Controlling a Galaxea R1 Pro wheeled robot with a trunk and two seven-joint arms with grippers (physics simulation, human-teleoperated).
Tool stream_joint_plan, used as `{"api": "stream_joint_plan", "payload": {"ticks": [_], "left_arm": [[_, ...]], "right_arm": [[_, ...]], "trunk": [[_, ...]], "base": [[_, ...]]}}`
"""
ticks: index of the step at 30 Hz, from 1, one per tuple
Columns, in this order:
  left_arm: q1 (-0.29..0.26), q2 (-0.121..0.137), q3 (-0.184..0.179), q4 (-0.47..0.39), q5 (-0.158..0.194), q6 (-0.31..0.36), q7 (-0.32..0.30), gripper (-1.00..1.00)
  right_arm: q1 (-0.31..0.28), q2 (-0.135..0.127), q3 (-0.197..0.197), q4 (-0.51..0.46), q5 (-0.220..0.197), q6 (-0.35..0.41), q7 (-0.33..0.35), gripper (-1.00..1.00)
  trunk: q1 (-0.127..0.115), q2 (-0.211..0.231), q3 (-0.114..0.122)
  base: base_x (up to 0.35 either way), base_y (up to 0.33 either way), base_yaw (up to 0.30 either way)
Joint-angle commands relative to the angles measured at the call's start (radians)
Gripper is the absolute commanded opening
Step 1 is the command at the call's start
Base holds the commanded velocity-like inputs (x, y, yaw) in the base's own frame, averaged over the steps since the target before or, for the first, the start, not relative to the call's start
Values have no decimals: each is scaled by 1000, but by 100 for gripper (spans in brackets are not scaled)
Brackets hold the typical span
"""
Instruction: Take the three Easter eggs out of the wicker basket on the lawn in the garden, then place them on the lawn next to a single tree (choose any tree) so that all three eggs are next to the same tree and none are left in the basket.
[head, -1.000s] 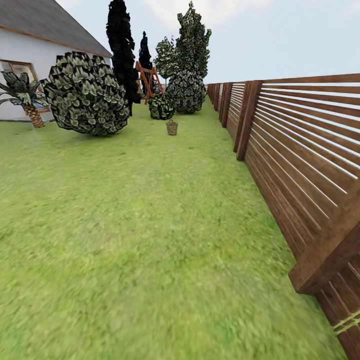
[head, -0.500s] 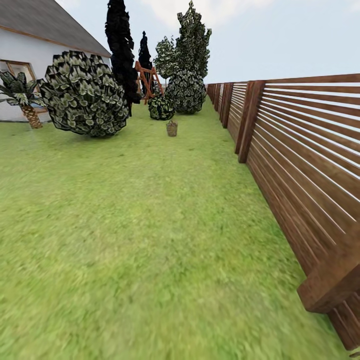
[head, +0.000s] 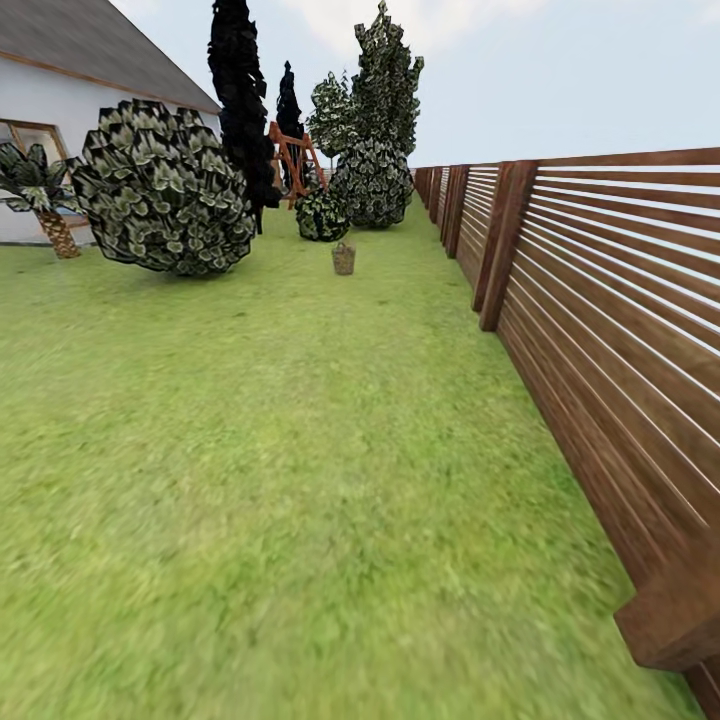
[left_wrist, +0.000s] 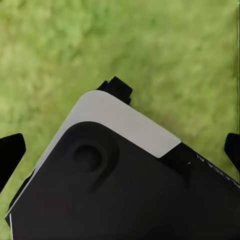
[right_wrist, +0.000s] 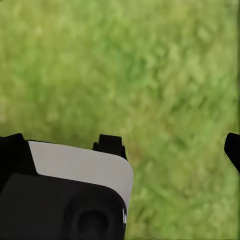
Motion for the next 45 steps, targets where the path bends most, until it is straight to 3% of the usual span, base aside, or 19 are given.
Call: {"api": "stream_joint_plan", "payload": {"ticks": [1, 45], "left_arm": [[-1, 0, 8, 1, -6, 1, 3, 100], [-1, 1, 8, 1, -6, 1, 4, 100]], "right_arm": [[-1, 0, 2, 3, 7, -5, -2, 100], [-1, 1, 2, 3, 12, -5, -2, 100]], "trunk": [[1, 0, -1], [1, 0, -1]], "base": [[317, 0, 0], [317, 0, 0]]}}
